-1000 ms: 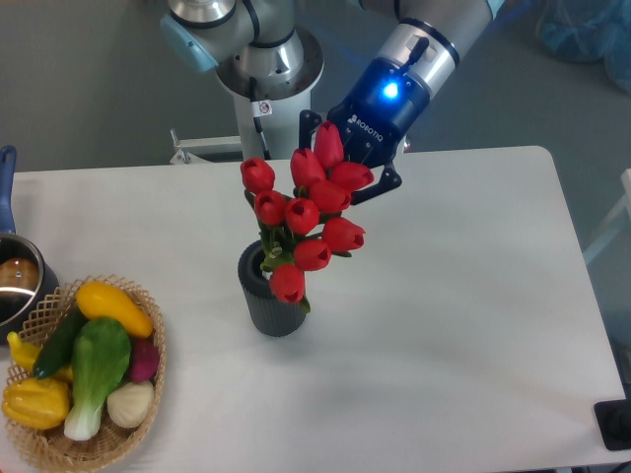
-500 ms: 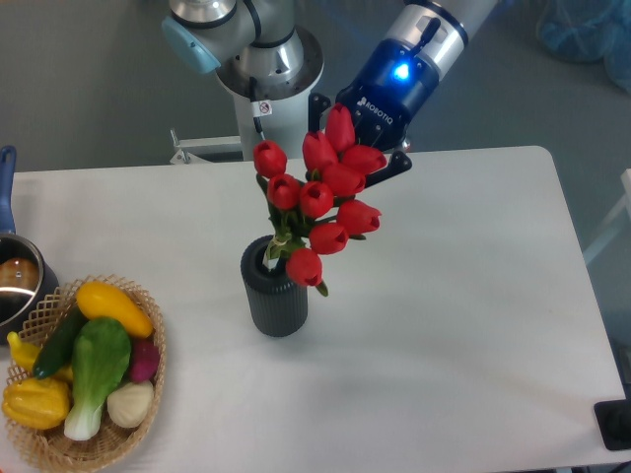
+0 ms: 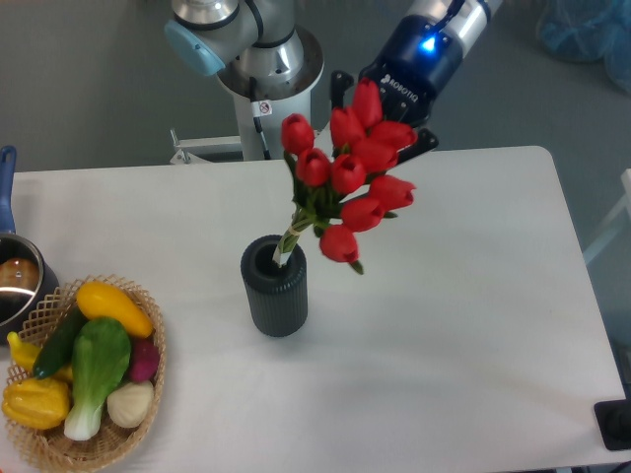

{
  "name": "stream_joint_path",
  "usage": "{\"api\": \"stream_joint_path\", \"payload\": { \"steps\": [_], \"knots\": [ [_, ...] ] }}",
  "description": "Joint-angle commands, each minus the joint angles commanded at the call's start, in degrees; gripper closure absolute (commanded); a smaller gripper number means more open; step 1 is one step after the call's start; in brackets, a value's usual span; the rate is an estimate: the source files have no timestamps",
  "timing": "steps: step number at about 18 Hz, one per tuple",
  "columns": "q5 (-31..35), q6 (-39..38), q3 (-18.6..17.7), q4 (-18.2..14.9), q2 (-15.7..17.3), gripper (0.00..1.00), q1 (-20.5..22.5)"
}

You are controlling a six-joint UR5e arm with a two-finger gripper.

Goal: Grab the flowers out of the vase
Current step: 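Lift the gripped tulips up out of the vase, then carry the tulips away from the vase and hold them aloft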

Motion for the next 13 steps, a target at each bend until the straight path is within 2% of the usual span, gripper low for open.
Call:
{"api": "stream_joint_path", "payload": {
  "steps": [3, 6, 8, 11, 13],
  "knots": [
    [0.4, 0.8, 1.8, 1.2, -0.3, 0.86, 1.1],
    [0.9, 2.5, 3.6, 4.8, -2.3, 0.86, 2.3],
    [1.7, 4.1, 4.4, 5.6, -3.0, 0.84, 2.5],
    [10.2, 5.2, 7.4, 5.7, -4.8, 0.84, 2.1],
    [13.1, 8.2, 9.6, 5.7, -7.1, 0.82, 1.9]
  ]
}}
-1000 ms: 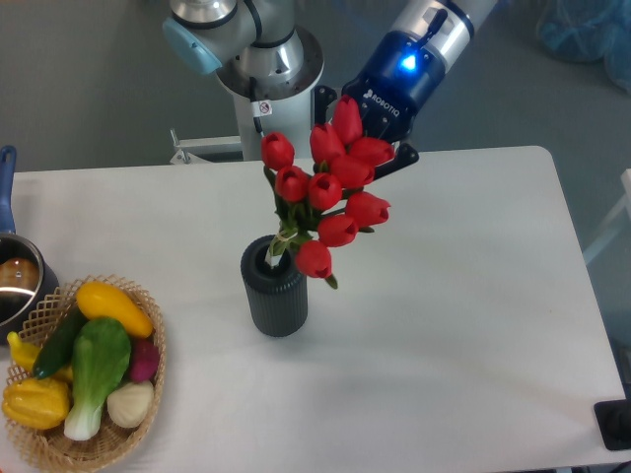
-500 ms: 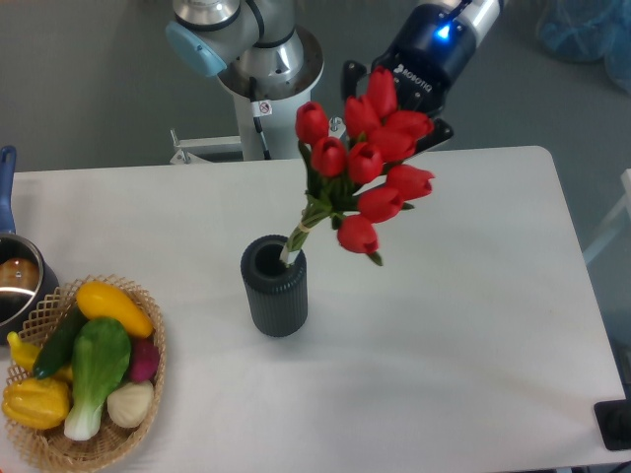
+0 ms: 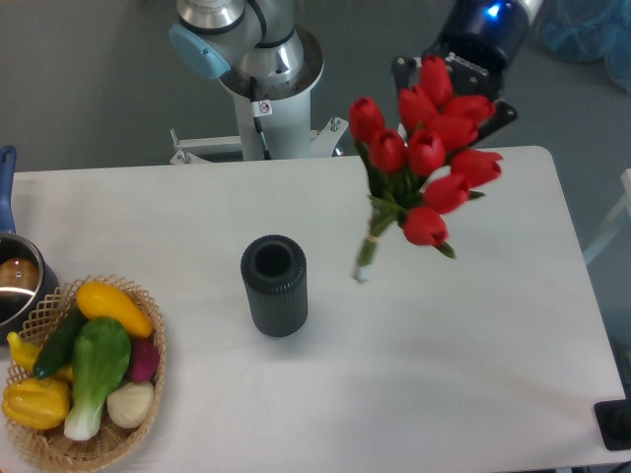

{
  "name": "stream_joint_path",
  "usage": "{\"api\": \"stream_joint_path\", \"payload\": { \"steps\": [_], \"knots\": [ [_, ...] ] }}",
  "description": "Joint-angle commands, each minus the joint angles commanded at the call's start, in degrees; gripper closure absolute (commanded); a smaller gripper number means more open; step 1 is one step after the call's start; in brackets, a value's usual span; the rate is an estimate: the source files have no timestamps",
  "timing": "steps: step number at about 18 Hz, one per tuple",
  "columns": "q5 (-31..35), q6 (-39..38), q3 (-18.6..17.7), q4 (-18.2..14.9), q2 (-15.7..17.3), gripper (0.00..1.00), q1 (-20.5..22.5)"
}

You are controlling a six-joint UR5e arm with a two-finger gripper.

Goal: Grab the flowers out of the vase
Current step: 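Carry the tulips away from the vase and hold them aloft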

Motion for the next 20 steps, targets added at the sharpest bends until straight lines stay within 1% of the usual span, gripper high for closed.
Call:
{"api": "stream_joint_path", "payload": {
  "steps": [1, 2, 3, 6, 7, 9, 10, 15, 19, 20],
  "knots": [
    [0.5, 2.6, 0.8, 0.1, -1.2, 0.81, 0.0],
    [2.1, 6.8, 1.1, 0.1, -2.0, 0.81, 0.0],
    [3.9, 7.7, 1.2, 0.1, -2.1, 0.81, -0.1],
    [10.4, 7.9, 1.3, 0.1, -2.0, 0.8, -0.8],
    [14.2, 8.4, 1.9, 0.1, -2.4, 0.77, -1.7],
    [19.3, 8.0, 4.7, -0.1, -4.6, 0.76, -3.9],
    [21.7, 7.7, 5.5, -0.1, -4.9, 0.76, -4.6],
    [32.9, 7.9, 6.7, -0.1, -6.9, 0.78, -7.4],
    [40.3, 8.0, 8.1, -0.2, -9.8, 0.79, -9.2],
    [41.1, 8.0, 8.1, -0.2, -10.8, 0.8, -9.3]
  ]
}}
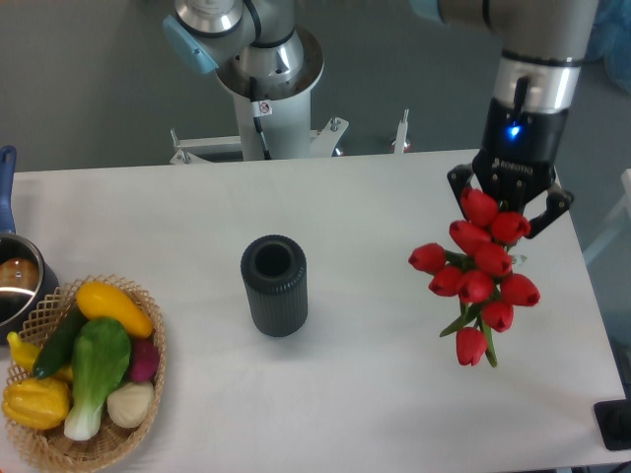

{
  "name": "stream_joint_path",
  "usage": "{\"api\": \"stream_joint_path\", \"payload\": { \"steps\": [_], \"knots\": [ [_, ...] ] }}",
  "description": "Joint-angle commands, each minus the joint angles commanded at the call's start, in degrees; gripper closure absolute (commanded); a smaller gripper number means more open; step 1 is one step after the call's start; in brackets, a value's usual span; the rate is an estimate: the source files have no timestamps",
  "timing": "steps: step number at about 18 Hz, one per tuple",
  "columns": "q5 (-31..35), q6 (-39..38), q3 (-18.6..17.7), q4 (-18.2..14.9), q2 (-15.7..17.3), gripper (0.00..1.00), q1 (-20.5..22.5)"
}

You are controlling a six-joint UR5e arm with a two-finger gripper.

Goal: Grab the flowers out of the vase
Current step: 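Carry the tulips away from the vase and hold them aloft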

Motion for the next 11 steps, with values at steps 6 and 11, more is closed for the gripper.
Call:
{"api": "stream_joint_path", "payload": {
  "steps": [6, 11],
  "knots": [
    [7.7, 0.4, 2.3, -1.9, -2.6, 0.85, -1.8],
    [11.1, 0.4, 0.8, -3.1, -2.4, 0.88, -3.1]
  ]
}}
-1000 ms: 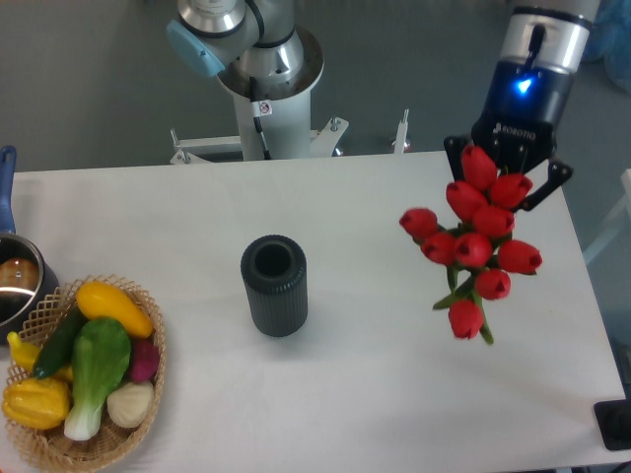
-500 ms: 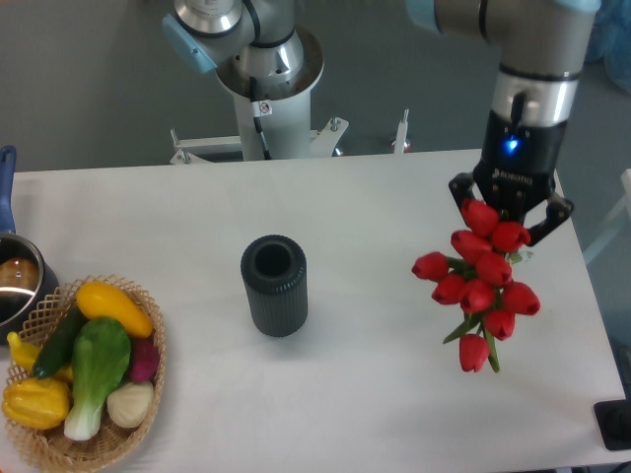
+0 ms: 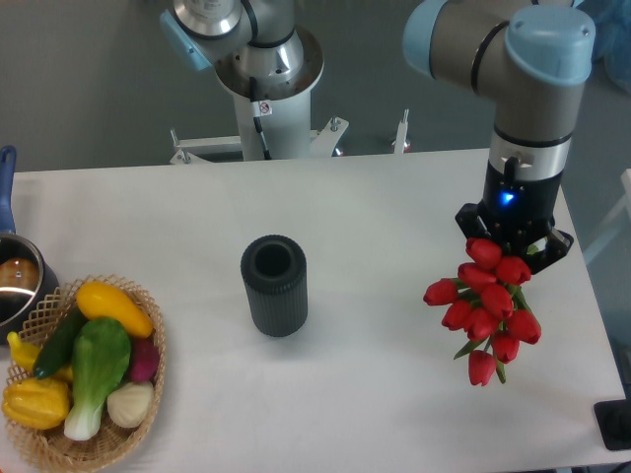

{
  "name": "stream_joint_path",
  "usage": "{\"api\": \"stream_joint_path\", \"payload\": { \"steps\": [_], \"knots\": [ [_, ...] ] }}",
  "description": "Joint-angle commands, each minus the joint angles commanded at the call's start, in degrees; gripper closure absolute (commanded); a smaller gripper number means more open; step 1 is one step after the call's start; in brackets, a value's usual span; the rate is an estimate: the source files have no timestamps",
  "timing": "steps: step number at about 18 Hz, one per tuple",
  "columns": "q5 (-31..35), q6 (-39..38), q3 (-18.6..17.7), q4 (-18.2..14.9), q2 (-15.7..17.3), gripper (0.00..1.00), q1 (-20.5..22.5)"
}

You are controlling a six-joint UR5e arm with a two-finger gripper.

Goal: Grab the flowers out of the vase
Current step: 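Carry the tulips away from the vase and hold them aloft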

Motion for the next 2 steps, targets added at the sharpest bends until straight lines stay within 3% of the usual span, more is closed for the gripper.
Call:
{"api": "stream_joint_path", "payload": {
  "steps": [2],
  "knots": [
    [2.1, 0.1, -0.5, -0.3, 0.2, 0.88, -0.9]
  ]
}}
